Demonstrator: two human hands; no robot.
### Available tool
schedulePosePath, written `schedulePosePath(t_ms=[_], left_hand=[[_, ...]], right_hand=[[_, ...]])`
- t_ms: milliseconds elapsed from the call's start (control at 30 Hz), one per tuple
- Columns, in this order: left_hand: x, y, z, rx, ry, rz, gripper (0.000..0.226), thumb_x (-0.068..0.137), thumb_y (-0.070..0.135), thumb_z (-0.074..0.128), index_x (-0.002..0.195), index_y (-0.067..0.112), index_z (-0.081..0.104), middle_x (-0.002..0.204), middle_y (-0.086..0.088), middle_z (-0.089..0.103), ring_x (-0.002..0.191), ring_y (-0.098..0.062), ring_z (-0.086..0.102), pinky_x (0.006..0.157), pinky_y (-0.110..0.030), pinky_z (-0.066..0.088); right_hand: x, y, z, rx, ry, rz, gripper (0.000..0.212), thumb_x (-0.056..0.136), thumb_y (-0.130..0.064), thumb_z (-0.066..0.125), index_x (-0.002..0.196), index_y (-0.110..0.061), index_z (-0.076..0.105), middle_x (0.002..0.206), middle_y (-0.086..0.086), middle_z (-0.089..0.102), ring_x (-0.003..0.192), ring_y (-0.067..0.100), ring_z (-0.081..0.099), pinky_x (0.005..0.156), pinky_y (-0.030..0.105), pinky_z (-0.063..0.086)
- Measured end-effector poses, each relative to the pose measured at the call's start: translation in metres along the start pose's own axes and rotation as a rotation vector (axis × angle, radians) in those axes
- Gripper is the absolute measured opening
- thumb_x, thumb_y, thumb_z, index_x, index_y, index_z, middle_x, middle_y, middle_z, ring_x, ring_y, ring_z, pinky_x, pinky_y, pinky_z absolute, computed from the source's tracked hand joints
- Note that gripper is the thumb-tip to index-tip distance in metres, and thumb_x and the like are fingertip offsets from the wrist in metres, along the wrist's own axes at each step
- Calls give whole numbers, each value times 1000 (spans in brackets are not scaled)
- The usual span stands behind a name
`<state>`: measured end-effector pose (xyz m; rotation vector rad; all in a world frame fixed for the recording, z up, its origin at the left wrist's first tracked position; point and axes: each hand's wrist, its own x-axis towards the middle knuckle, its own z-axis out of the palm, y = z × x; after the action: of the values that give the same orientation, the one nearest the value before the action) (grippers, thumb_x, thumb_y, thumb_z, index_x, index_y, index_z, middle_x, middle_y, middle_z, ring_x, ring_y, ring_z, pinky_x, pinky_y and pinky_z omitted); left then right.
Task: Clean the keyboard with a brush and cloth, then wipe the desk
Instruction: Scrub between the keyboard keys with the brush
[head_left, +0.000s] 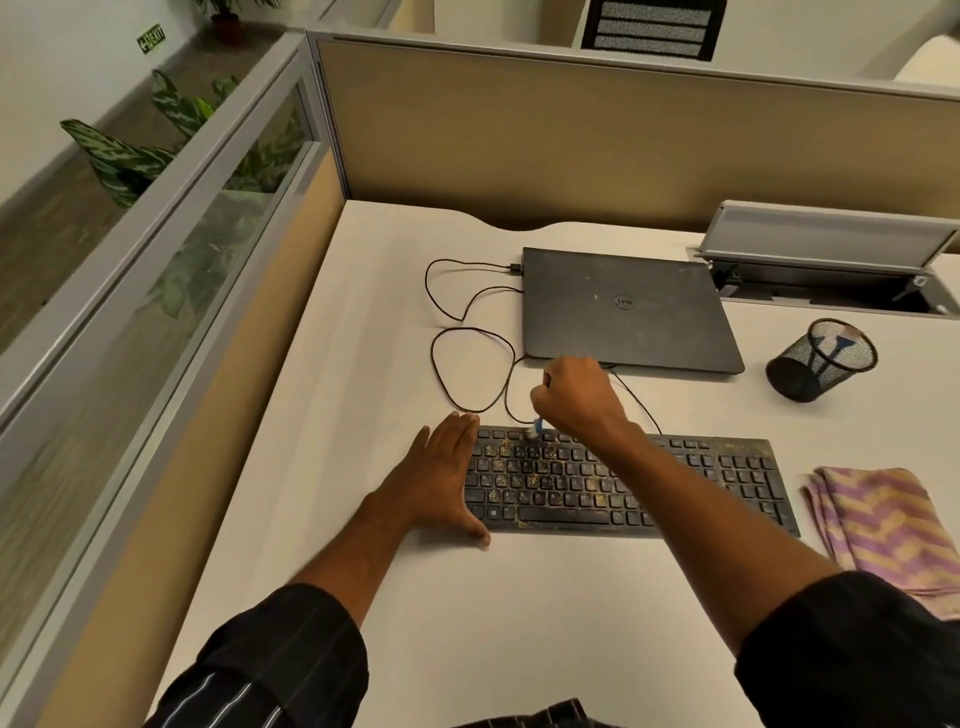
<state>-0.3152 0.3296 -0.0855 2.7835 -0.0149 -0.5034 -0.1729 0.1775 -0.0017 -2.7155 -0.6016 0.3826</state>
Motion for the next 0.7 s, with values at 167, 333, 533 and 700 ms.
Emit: schedulePosePath(t_ms=[167,333,533,700], left_hand=[[4,5,-3,72,-48,-4,153,58,84,72,156,13,-21,167,-5,-18,153,-21,-20,123,-55,-6],[10,13,-5,119,-54,20,149,59,85,71,158,13,-15,168,-4,-11,154,-21,-13,121,-59,-8],[13,15,-5,161,-49,30,149,58,87,68,158,14,-14,167,-6,-7,154,-23,-8,121,-57,-12],[20,27,-8,170,-27,63,144,59,86,69,159,14,-7,166,-6,2,154,-23,1,122,-57,-8]], right_hand=[[1,3,-7,121,16,-52,15,85,-14,58,82,-2,66,72,12,68,66,26,65,63,39,58],[-3,9,-6,46,-32,-22,14,86,-15,57,79,-6,64,69,4,60,64,18,55,53,25,44],[-3,24,-14,63,50,29,15,85,-16,58,79,-4,65,71,11,66,63,22,58,55,31,48],[-6,25,-10,59,14,4,15,88,-15,56,82,-5,66,72,7,63,65,19,56,61,31,48]])
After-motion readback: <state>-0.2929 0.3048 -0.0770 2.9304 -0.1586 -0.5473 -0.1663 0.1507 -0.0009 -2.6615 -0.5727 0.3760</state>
